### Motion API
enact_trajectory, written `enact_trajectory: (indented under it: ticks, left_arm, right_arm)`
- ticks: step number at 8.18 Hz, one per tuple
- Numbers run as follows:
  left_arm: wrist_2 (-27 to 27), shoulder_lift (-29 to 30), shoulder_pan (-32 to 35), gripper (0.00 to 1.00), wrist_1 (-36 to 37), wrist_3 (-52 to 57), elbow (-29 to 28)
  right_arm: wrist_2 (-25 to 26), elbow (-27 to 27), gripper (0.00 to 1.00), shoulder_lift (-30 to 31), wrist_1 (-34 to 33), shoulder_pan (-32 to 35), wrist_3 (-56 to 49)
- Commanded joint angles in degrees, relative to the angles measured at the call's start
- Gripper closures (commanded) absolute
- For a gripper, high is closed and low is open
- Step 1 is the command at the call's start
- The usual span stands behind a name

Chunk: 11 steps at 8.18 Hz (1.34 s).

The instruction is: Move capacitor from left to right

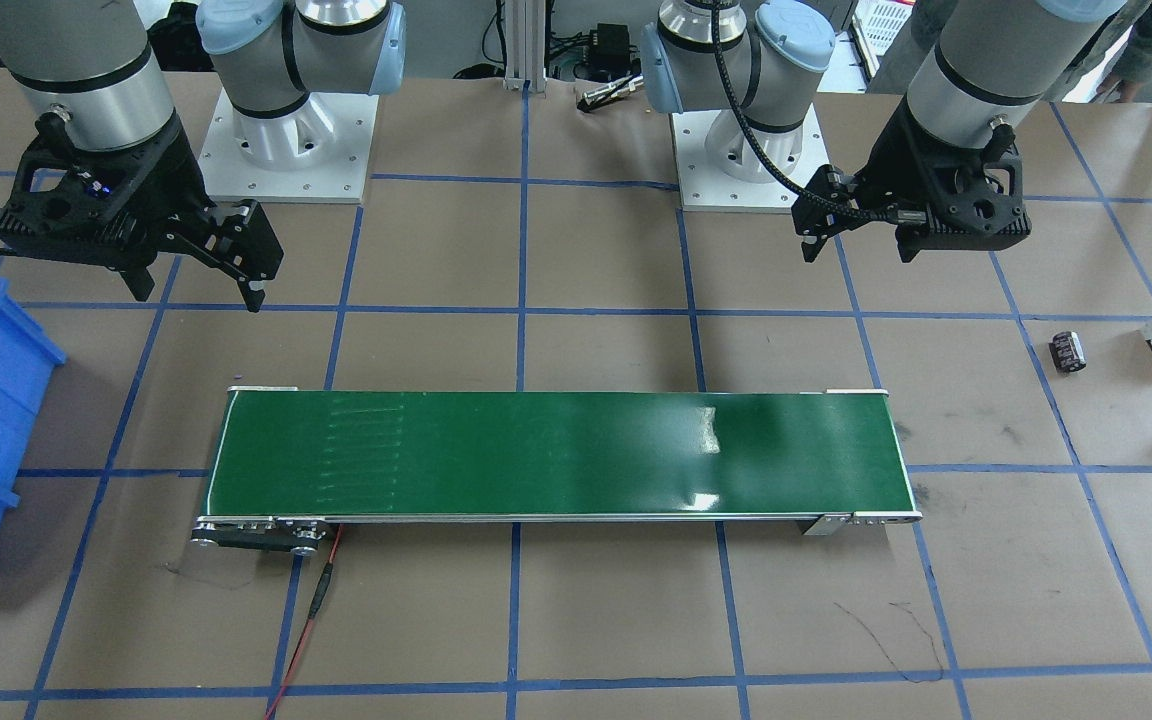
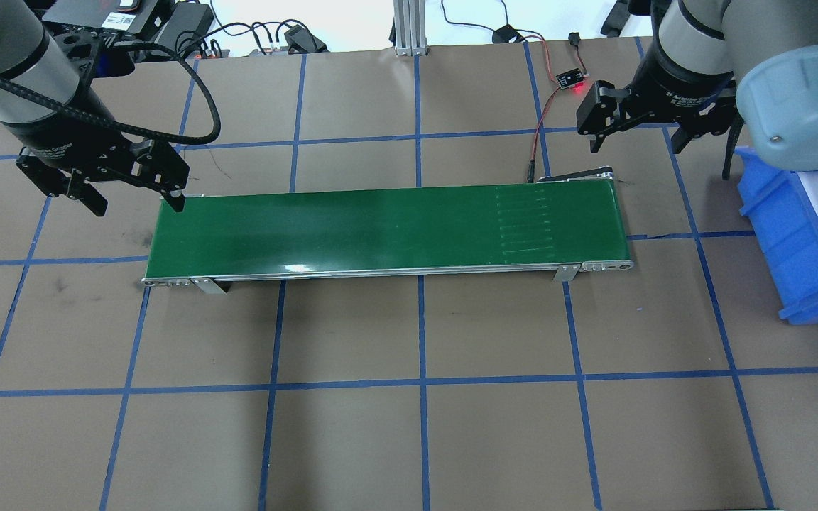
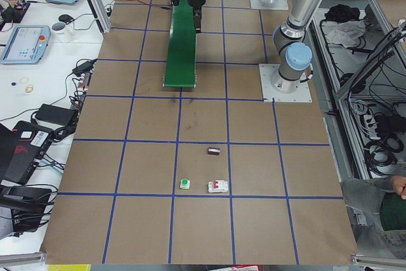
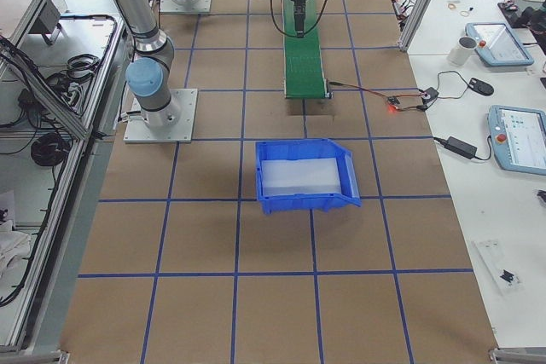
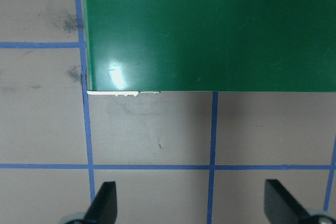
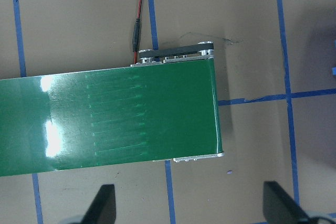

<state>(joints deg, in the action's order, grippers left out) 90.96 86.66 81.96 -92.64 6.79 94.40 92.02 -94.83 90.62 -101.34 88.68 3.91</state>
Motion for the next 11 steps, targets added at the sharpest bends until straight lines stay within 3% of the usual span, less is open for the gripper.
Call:
enact_trajectory:
  ticks: [1,8,9,11]
  left_arm:
    - [-0.43,0.00,-2.93,0.00,-0.09,0.33,0.26]
    - [-0.08,0.18,-3.04,0.00,-0.35,0.68,-0.18]
    - [-0.16,-0.17,-4.69,0.00,-0.53,0.59,0.52]
    - [-0.08,1.75,-18.42,0.00,-0.79,0.59,2.36]
  right_arm:
    - [0.00,0.00,0.00,0.08,0.00,0.00,0.05]
    - [0.00,0.00,0.00,0.08,0.00,0.08,0.05]
    - [0.00,0.00,0.00,0.00,0.00,0.08,0.05]
    - [0.09,0.00,0.00,0.00,0.00,0.08,0.05]
